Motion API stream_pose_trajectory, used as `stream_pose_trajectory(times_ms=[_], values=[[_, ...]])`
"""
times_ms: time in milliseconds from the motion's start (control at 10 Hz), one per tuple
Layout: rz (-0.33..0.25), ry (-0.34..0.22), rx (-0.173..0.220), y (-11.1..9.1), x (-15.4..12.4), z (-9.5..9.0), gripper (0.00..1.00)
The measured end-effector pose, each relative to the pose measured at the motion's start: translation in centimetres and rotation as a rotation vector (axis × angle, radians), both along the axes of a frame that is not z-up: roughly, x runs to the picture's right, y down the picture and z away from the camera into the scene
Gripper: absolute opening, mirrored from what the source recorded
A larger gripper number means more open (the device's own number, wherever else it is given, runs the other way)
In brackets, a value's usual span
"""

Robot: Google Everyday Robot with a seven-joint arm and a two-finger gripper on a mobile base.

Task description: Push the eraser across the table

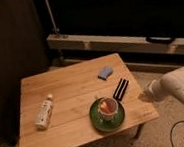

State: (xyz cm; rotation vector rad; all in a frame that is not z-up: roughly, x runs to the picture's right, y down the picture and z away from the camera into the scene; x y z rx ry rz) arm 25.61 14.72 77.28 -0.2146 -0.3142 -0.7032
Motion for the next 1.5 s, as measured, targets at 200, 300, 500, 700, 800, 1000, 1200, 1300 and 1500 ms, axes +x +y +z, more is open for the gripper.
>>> stream_pose_trajectory(times_ms=[200,300,500,700,800,1000,1200,1300,1500], values=[[0.134,-0.023,0.029,-1.3,-1.2,2.5,0.04],[0.187,-0.038,0.04,-2.1,-1.8,3.4,0.04],[0.214,-0.045,0.047,-2.8,-2.3,3.8,0.04],[0.211,-0.048,0.046,-2.8,-2.6,3.9,0.04],[0.215,-0.049,0.047,-2.8,-2.5,3.8,0.04],[0.197,-0.076,0.149,-3.3,-3.0,4.0,0.04],[0.167,-0.149,0.285,-4.1,-3.7,4.6,0.04],[0.153,-0.159,0.307,-4.8,-4.1,5.0,0.04],[0.136,-0.133,0.305,-6.5,-4.1,5.2,0.04]])
